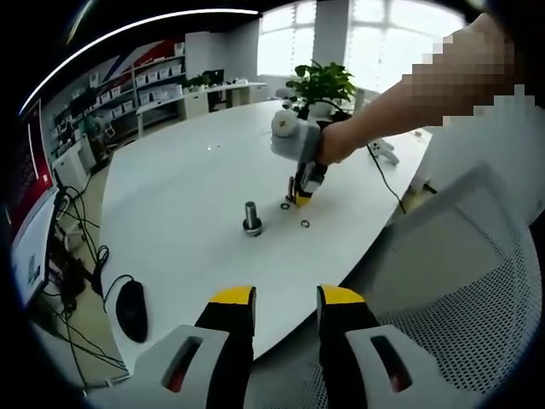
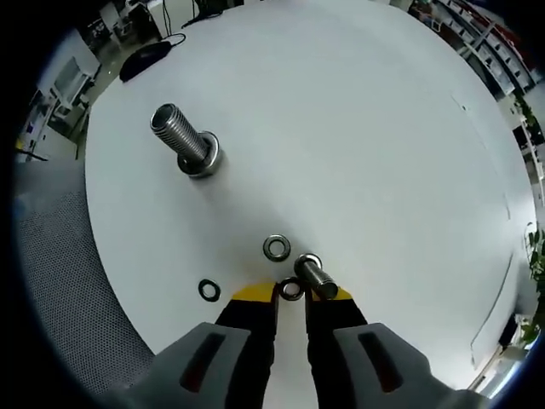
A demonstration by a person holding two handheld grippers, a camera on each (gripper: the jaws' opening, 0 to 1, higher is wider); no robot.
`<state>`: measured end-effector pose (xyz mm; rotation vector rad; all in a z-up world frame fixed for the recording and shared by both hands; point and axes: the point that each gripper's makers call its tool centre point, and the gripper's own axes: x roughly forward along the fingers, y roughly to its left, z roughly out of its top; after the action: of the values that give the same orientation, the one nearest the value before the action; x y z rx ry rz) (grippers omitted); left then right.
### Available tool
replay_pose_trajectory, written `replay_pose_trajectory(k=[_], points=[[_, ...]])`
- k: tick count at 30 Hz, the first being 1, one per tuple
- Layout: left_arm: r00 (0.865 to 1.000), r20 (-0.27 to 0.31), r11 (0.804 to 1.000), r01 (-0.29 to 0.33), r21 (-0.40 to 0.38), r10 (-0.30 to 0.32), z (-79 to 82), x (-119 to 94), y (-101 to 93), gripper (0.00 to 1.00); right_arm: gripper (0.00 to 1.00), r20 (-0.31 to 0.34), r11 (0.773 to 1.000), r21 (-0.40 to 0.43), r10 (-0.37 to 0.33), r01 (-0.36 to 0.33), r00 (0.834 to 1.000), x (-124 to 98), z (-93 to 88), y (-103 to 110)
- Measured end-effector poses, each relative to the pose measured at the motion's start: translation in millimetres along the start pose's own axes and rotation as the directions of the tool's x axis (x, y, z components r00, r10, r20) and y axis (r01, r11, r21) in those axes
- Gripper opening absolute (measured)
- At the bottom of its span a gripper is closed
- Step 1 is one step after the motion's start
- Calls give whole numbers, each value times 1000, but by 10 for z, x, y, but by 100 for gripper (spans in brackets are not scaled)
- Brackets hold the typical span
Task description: Place the washer onto the threaded stud by aligning its center hole with the stud, sliding it down to the base, and recovering from edge contact or off-axis alignment until the washer reaches the visible bottom stop.
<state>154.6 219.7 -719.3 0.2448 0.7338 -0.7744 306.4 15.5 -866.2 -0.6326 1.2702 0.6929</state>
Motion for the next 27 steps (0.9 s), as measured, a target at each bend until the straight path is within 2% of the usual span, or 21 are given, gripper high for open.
replay_pose_trajectory(k=[5,16,19,22,27], points=[[1000,-3,1000,0,-1,0,-6,3,2,27,15,45,1000,-13,-17,18,999,-8,-8,23],[1000,3,1000,-5,-5,6,4,-3,18,27,14,64,1000,-21,-14,16,998,3,-22,26],[1000,-1,1000,-6,-1,6,0,-1,15,27,14,62,1000,-16,-12,13,998,-6,-42,44],[1000,-2,1000,-7,-1,7,-3,1,19,27,14,42,999,-52,-15,17,999,-6,-84,52],[1000,2,1000,-14,-2,14,6,-4,31,27,14,42,999,-35,-14,16,999,-43,-148,54]])
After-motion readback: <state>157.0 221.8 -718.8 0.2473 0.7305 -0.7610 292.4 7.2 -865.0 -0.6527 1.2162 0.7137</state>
